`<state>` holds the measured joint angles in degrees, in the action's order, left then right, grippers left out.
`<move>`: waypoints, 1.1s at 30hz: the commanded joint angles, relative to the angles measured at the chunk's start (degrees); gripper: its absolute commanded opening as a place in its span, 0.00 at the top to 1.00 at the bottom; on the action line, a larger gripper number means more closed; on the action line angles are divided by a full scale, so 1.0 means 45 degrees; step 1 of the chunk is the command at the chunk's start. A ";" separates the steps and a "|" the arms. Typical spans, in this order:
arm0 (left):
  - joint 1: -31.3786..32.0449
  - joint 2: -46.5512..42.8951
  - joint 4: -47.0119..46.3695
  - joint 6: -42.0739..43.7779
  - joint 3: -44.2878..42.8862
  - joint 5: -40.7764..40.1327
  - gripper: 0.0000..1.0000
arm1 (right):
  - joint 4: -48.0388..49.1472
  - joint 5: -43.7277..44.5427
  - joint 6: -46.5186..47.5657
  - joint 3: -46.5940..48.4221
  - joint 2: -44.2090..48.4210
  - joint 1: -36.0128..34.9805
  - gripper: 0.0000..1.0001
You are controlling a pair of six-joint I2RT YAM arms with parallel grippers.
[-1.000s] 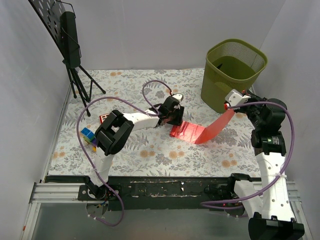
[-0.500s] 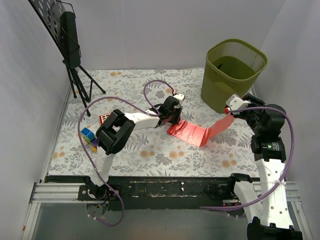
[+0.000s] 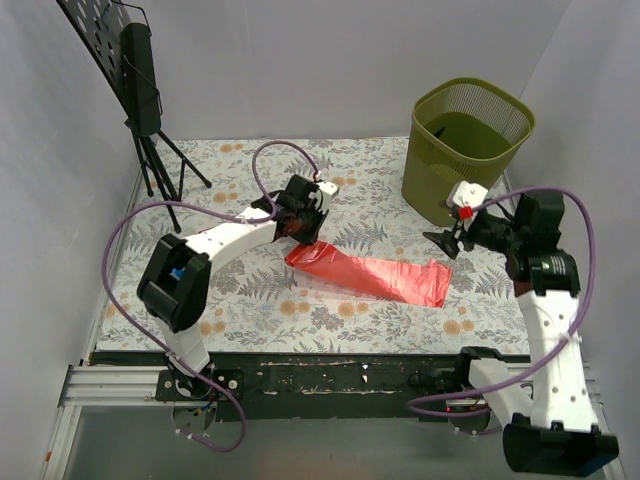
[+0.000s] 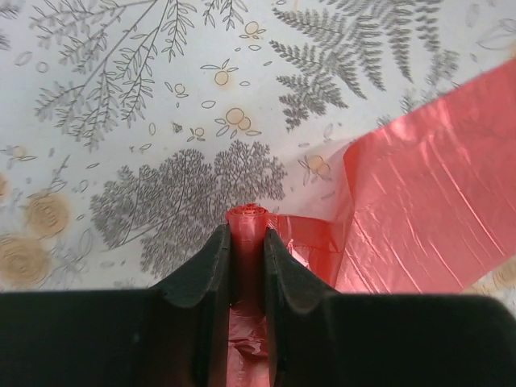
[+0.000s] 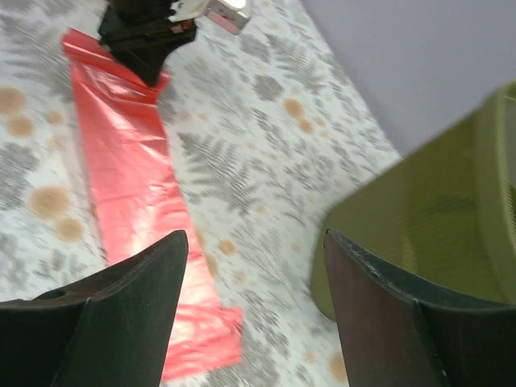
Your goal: Put the trash bags into the trash bin
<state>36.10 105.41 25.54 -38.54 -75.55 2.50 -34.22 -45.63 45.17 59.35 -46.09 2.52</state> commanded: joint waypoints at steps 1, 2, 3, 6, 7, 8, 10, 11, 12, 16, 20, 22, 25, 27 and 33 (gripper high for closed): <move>0.0182 -0.2346 0.0633 0.1514 0.0265 -0.0786 1.00 | 0.1157 -0.2264 -0.1776 0.1493 -0.2409 -0.1376 0.25; 0.0162 -0.2716 0.0614 0.1515 0.0188 -0.1081 1.00 | 0.1197 -0.2186 -0.1640 0.1943 -0.3014 -0.1865 0.26; 0.0143 -0.3049 0.0536 0.1553 0.0090 -0.1180 1.00 | 0.1430 -0.2166 -0.1600 0.2218 -0.3523 -0.2450 0.26; 0.0162 -0.4006 0.0360 0.1709 -0.0553 -0.1298 1.00 | 0.4095 -0.2049 -0.3330 0.2028 -0.4269 -0.3819 0.24; 0.0143 -0.4280 0.0302 0.1807 -0.0768 -0.1376 1.00 | 0.5268 -0.1932 -0.4208 0.1774 -0.4387 -0.4093 0.23; 0.0162 -0.4457 0.0224 0.1866 -0.1002 -0.1531 1.00 | 0.6633 -0.1796 -0.5300 0.1539 -0.4620 -0.4328 0.23; 0.0143 -0.4828 0.0067 0.2061 -0.1510 -0.1766 1.00 | 0.8337 -0.1833 -0.6556 0.1536 -0.5244 -0.4641 0.22; 0.0123 -0.4926 0.0067 0.2139 -0.1822 -0.1864 1.00 | 0.8617 -0.1891 -0.6677 0.1750 -0.5576 -0.4856 0.22; 0.0142 -0.5043 0.0067 0.2314 -0.2095 -0.1826 1.00 | 0.8755 -0.1892 -0.6678 0.2023 -0.5908 -0.5071 0.23; 0.0143 -0.5668 -0.0362 0.3173 -0.2547 -0.1435 1.00 | 1.0723 -0.1075 -0.6736 0.2065 -0.6612 -0.6105 0.22; 0.0143 -0.6098 -0.0033 0.3662 -0.2995 -0.1377 1.00 | 1.1664 -0.0624 -0.6911 0.2902 -0.7763 -0.6596 0.23; 0.0162 -0.6332 0.0105 0.3916 -0.3094 -0.1279 1.00 | 1.2638 -0.0253 -0.7592 0.3060 -0.8175 -0.6713 0.23; 0.0162 -0.6723 0.0164 0.4131 -0.3036 -0.1318 1.00 | 1.3520 0.0255 -0.8142 0.3392 -0.8625 -0.7044 0.22; 0.0162 -0.7035 0.0184 0.4248 -0.2822 -0.1163 1.00 | 1.3600 0.0276 -0.8182 0.3664 -0.8898 -0.7337 0.23; 0.0494 -0.7837 -0.0421 0.4541 -0.1942 -0.1532 1.00 | 1.3951 0.0296 -0.8904 0.4387 -0.9855 -0.7767 0.24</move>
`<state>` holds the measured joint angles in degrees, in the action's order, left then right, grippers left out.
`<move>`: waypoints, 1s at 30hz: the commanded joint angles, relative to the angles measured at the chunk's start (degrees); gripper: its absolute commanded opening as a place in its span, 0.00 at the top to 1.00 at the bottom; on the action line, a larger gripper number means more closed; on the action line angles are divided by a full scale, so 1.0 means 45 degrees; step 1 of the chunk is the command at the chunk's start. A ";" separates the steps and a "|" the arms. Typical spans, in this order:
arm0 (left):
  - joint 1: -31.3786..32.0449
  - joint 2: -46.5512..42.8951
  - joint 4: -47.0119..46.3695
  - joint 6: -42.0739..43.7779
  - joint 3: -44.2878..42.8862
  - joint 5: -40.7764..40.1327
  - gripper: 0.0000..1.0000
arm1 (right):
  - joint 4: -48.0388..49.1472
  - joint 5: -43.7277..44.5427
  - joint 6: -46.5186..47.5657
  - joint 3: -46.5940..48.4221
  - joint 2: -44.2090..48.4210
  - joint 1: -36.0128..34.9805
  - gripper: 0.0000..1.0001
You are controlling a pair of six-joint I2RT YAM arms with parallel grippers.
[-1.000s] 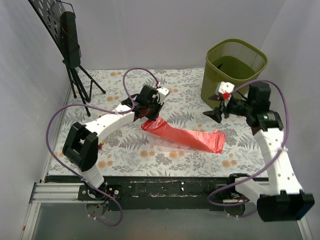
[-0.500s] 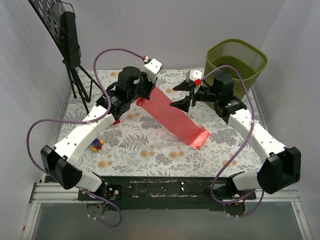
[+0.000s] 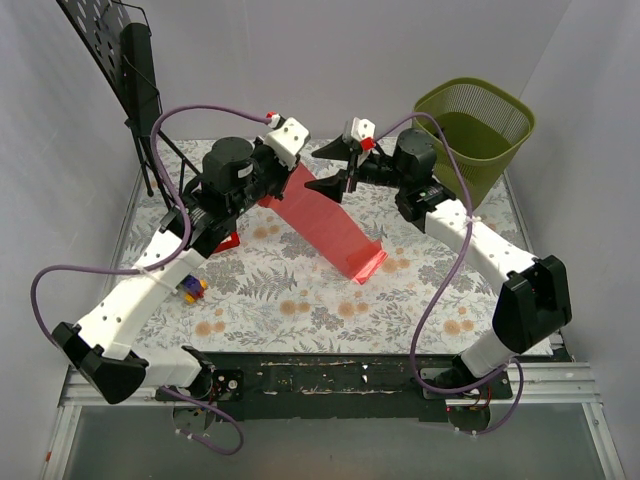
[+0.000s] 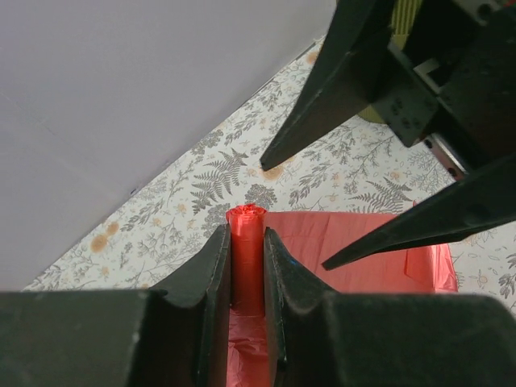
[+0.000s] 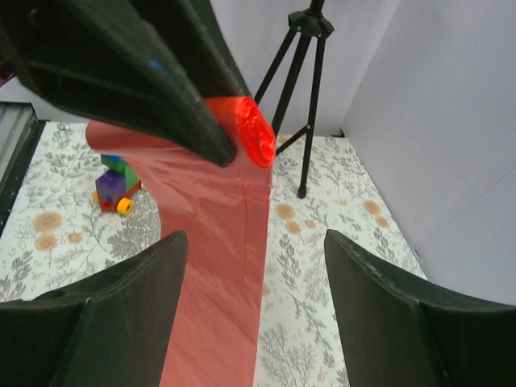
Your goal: Put the trash bags into the trash bin
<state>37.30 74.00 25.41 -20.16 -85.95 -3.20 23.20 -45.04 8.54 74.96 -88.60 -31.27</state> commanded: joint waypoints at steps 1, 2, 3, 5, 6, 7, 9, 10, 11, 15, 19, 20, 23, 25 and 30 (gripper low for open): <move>0.0227 -0.0858 -0.0354 0.0573 0.0370 -0.0284 1.00 | 0.1231 0.0068 -0.0861 0.1017 -0.0525 -0.0298 0.24; 0.0227 -0.0838 -0.0353 0.0671 0.0370 -0.0362 1.00 | 0.1289 -0.0030 -0.0997 0.1134 -0.0681 -0.0317 0.25; 0.0227 -0.0896 -0.0373 0.0711 0.0389 -0.0401 1.00 | 0.1328 -0.0108 -0.1172 0.1194 -0.0799 -0.0356 0.25; 0.0207 -0.0955 -0.0392 0.0809 0.0409 -0.0402 1.00 | 0.1348 -0.0070 -0.1330 0.1408 -0.0994 -0.0434 0.26; 0.0227 -0.0975 -0.0431 0.0828 0.0409 -0.0402 1.00 | 0.1348 -0.0031 -0.1369 0.1506 -0.1073 -0.0493 0.27; 0.0208 -0.0956 -0.0451 0.0828 0.0448 -0.0402 1.00 | 0.1367 -0.0070 -0.1369 0.1545 -0.1112 -0.0513 0.30; 0.0207 -0.0975 -0.0471 0.0848 0.0429 -0.0421 1.00 | 0.1445 -0.0031 -0.1447 0.1604 -0.1229 -0.0571 0.35; 0.0207 -0.0956 -0.0490 0.0867 0.0467 -0.0421 1.00 | 0.1504 -0.0070 -0.1486 0.1662 -0.1268 -0.0571 0.38; 0.0227 -0.0975 -0.0490 0.0887 0.0487 -0.0402 1.00 | 0.1543 -0.0070 -0.1545 0.1682 -0.1307 -0.0591 0.40; 0.0227 -0.1014 -0.0568 0.0848 0.0662 -0.0343 1.00 | 0.1543 -0.0304 -0.1643 0.1897 -0.1386 -0.0708 0.42; 0.0227 -0.1053 -0.0666 0.0692 0.0839 -0.0285 1.00 | 0.1270 -0.0383 -0.1584 0.2034 -0.1484 -0.0864 0.45; 0.0208 -0.1072 -0.0705 0.0653 0.0858 -0.0304 1.00 | 0.1270 -0.0383 -0.1604 0.1995 -0.1484 -0.0884 0.46; 0.0227 -0.1073 -0.0763 0.0653 0.0839 -0.0382 1.00 | 0.1270 -0.0227 -0.1584 0.1878 -0.1503 -0.0884 0.46; 0.0207 -0.1073 -0.0783 0.0653 0.0819 -0.0402 1.00 | 0.1231 -0.0148 -0.1545 0.1839 -0.1542 -0.0884 0.46; 0.0227 -0.1092 -0.0861 0.0652 0.0839 -0.0460 1.00 | 0.1250 -0.0051 -0.1662 0.1936 -0.1659 -0.0884 0.50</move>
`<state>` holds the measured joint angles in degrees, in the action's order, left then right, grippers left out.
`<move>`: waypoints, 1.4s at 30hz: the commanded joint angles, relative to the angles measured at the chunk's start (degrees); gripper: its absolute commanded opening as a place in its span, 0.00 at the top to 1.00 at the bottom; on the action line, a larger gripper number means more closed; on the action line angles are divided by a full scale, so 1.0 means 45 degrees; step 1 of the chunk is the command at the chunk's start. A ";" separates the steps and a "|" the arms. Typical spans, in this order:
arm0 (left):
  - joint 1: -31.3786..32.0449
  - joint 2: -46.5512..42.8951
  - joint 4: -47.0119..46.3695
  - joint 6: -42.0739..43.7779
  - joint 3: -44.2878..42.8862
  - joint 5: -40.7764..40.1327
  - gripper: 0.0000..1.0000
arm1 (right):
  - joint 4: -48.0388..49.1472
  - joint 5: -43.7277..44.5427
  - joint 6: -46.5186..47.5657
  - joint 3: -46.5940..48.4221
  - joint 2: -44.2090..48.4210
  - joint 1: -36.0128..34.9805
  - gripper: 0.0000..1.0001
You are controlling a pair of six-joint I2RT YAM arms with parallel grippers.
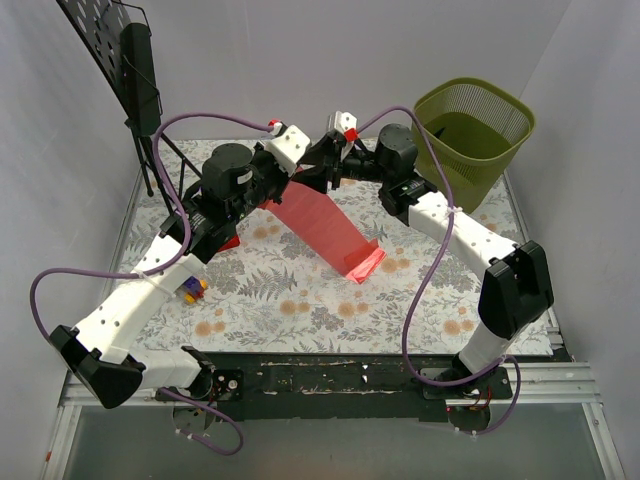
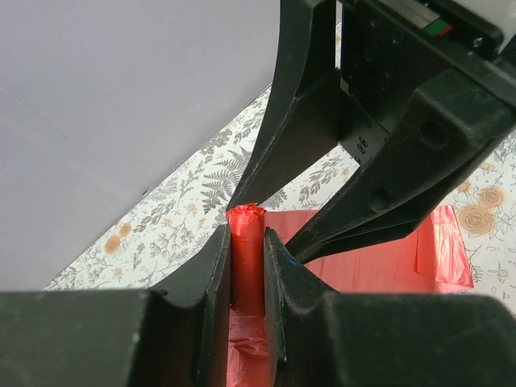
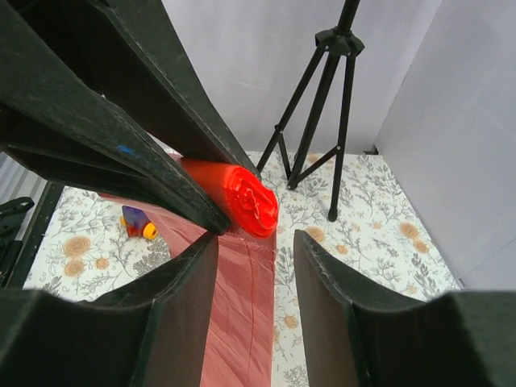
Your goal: Put the trash bags into the trash bin
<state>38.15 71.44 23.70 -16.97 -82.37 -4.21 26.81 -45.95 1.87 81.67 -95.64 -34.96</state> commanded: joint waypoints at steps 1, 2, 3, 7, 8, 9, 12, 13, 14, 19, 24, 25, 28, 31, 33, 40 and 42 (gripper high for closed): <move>0.0038 -0.0505 -0.0502 -0.0037 0.0062 -0.0256 1.00 | 0.0468 0.0211 -0.0258 0.0426 -0.0134 -0.0063 0.53; 0.0038 -0.0504 -0.0521 -0.0018 0.0042 -0.0276 1.00 | 0.0469 0.0251 -0.0259 0.0426 -0.0115 -0.0063 0.54; 0.0018 -0.0504 -0.0541 -0.0018 0.0042 -0.0295 1.00 | 0.0469 0.0270 -0.0259 0.0406 -0.0154 -0.0063 0.56; 0.0037 -0.0524 -0.0541 0.0022 0.0101 -0.0335 1.00 | 0.0468 0.0193 -0.0298 0.0289 -0.0095 -0.0082 0.65; 0.0018 -0.0505 -0.0560 0.0002 0.0120 -0.0335 1.00 | 0.0488 0.0193 -0.0298 0.0270 -0.0057 -0.0063 0.69; 0.0037 -0.0504 -0.0560 0.0002 0.0120 -0.0354 1.00 | 0.0488 0.0173 -0.0279 0.0231 -0.0037 -0.0063 0.73; 0.0038 -0.0485 -0.0619 -0.0037 0.0179 -0.0393 1.00 | 0.0449 0.0251 -0.0162 0.0075 0.0061 -0.0063 0.83; 0.0038 -0.0485 -0.0658 -0.0018 0.0198 -0.0393 1.00 | 0.0410 0.0309 -0.0142 0.0035 0.0080 -0.0063 0.87; 0.0038 -0.0485 -0.0658 -0.0018 0.0199 -0.0393 1.00 | 0.0371 0.0329 -0.0123 0.0016 0.0119 -0.0063 0.91; 0.0037 -0.0504 -0.0678 -0.0095 0.0257 -0.0471 1.00 | 0.0391 0.0524 -0.0064 -0.0141 0.0178 -0.0063 0.99; -0.0001 -0.0388 -0.0950 -0.0368 0.0394 -0.1463 1.00 | -0.0836 0.0601 0.1942 -0.0160 0.0528 -0.0180 0.99; -0.0001 -0.0252 -0.0990 -0.0446 0.0394 -0.1854 1.00 | -0.1459 0.0525 0.2953 -0.0160 0.0684 -0.0296 0.99; -0.0001 0.0256 -0.0951 -0.0681 0.0355 -0.2579 1.00 | -0.4188 0.0271 0.6992 -0.0199 0.1561 -0.1212 0.99; -0.0002 0.0569 -0.1145 -0.0662 0.0549 -0.2658 1.00 | -0.6808 -0.0158 0.9619 -0.0646 0.2791 -0.2345 0.99; -0.0002 0.0628 -0.1380 -0.0954 0.0744 -0.2892 1.00 | -0.7306 -0.0043 0.9607 -0.1367 0.3690 -0.2679 0.99; -0.0060 -0.0287 -0.1635 -0.0333 0.2908 -0.3068 1.00 | -0.7226 0.0467 0.7675 -0.3108 0.5604 -0.0849 0.99; -0.0273 -0.0698 -0.1266 0.0079 0.3730 -0.3186 1.00 | -0.7460 0.0582 0.7204 -0.3382 0.6424 -0.0320 0.99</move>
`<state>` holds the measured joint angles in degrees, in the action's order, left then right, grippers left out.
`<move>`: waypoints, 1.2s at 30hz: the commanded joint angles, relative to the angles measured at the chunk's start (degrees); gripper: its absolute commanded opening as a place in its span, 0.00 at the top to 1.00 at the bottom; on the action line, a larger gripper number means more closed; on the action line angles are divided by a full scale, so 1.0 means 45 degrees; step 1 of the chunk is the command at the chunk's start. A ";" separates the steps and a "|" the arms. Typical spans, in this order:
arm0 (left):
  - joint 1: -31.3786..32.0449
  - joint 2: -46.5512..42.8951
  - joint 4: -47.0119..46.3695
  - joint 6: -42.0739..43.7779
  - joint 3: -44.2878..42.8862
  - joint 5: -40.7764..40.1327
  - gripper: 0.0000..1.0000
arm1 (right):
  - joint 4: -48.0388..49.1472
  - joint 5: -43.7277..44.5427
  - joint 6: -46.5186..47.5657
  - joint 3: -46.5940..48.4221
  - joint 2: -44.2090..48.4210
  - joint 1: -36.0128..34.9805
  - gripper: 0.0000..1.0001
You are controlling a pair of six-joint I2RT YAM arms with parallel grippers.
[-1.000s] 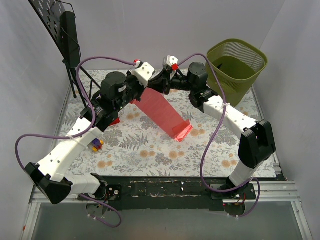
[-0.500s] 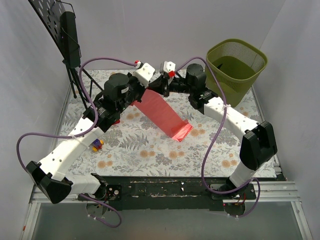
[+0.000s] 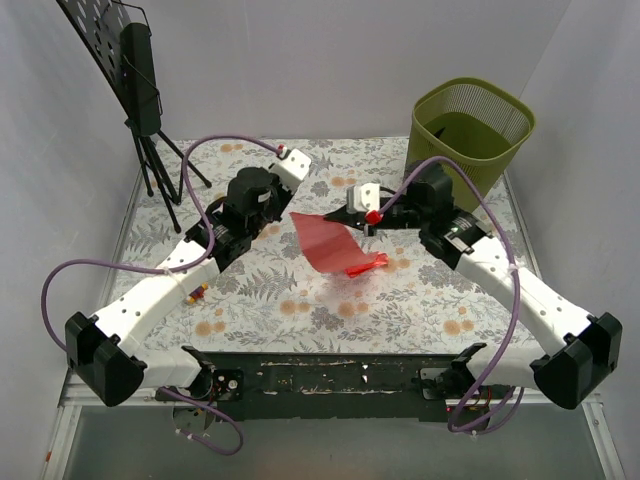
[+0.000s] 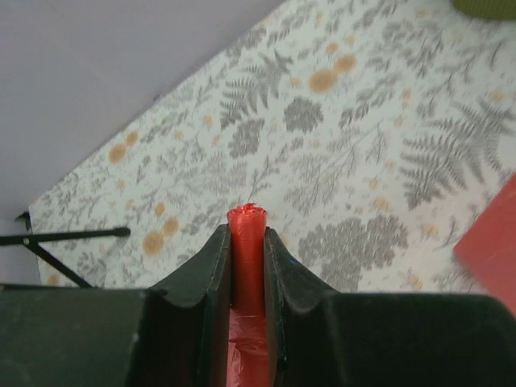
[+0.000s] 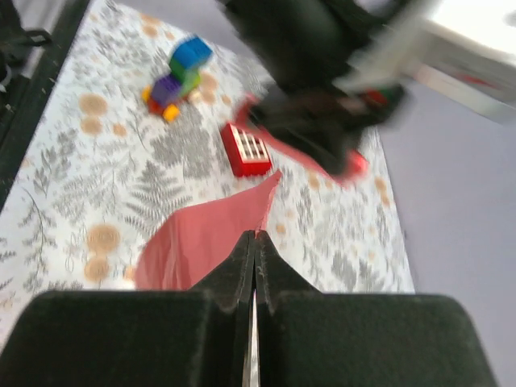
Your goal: Put the trash bags into the trash bin
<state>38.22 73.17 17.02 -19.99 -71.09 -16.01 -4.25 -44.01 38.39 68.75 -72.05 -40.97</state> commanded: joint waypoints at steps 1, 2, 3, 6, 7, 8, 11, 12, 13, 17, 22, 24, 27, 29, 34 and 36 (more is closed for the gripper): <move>-0.0425 -0.1373 0.0377 0.0924 0.1633 -0.0563 1.00 | -0.0772 0.0267 -0.1088 -0.0590 0.1555 0.1193 0.99; -0.0542 -0.1531 0.0514 0.1158 0.2024 -0.0621 1.00 | -0.0948 0.0365 -0.1148 -0.0629 0.1810 0.1368 0.99; -0.0601 -0.1687 0.0535 0.1489 0.2357 -0.0931 1.00 | -0.1124 0.0540 -0.1168 -0.0649 0.2083 0.1467 0.99; -0.1009 -0.1475 0.0808 0.2447 0.3217 -0.2181 1.00 | -0.1127 0.1456 -0.1499 -0.0668 0.2631 0.1643 0.99; -0.1418 -0.1319 0.0886 0.2856 0.3432 -0.2242 1.00 | -0.1029 0.1904 -0.1636 -0.0727 0.2749 0.1682 0.99; -0.1944 -0.1202 0.0713 0.3324 0.3608 -0.2398 1.00 | -0.0951 0.2160 -0.1792 -0.0747 0.2846 0.1721 0.99; -0.3623 -0.0753 -0.0903 0.5528 0.4564 -0.2691 1.00 | -0.1086 0.2318 -0.1949 -0.0727 0.2945 0.1916 0.99; -0.4074 -0.0539 -0.1451 0.6193 0.4819 -0.2770 1.00 | -0.1106 0.2416 -0.2007 -0.0747 0.3003 0.2014 0.99; -0.4620 -0.0304 -0.1728 0.6625 0.4918 -0.2712 1.00 | -0.1106 0.2455 -0.2008 -0.0766 0.3081 0.2073 0.99; -0.6302 0.1295 -0.2686 0.7857 0.5230 -0.2672 1.00 | -0.1184 0.2670 -0.2008 -0.0649 0.3160 0.2288 0.99; -0.6794 0.2608 -0.2089 0.6928 0.4455 -0.1798 0.52 | -0.0950 0.2729 -0.2028 -0.0319 0.3043 0.2464 0.99; -0.6716 0.2298 -0.0973 0.5736 0.3420 -0.0512 0.43 | -0.1027 0.2749 -0.1950 0.0130 0.2868 0.2464 0.99; -0.6598 0.1284 0.0628 0.4601 0.2305 0.2084 0.36 | -0.1203 0.2768 -0.1716 0.0833 0.2692 0.2464 0.99; -0.6521 0.0328 0.1081 0.4539 0.2242 0.4115 0.31 | -0.0991 0.2962 -0.1249 0.0952 0.2730 0.2445 0.99; -0.5957 -0.1550 0.2292 0.3390 0.2146 0.9255 0.14 | 0.1721 0.4524 -0.0973 0.0835 0.3082 0.2445 0.99; -0.4846 -0.1669 0.2313 0.2687 0.2067 0.9631 0.14 | 0.2251 0.4818 -0.0643 0.1243 0.2888 0.2464 0.99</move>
<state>10.39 67.85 22.65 -1.32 -60.20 10.81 -4.84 -27.62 33.10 70.11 -59.53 -30.06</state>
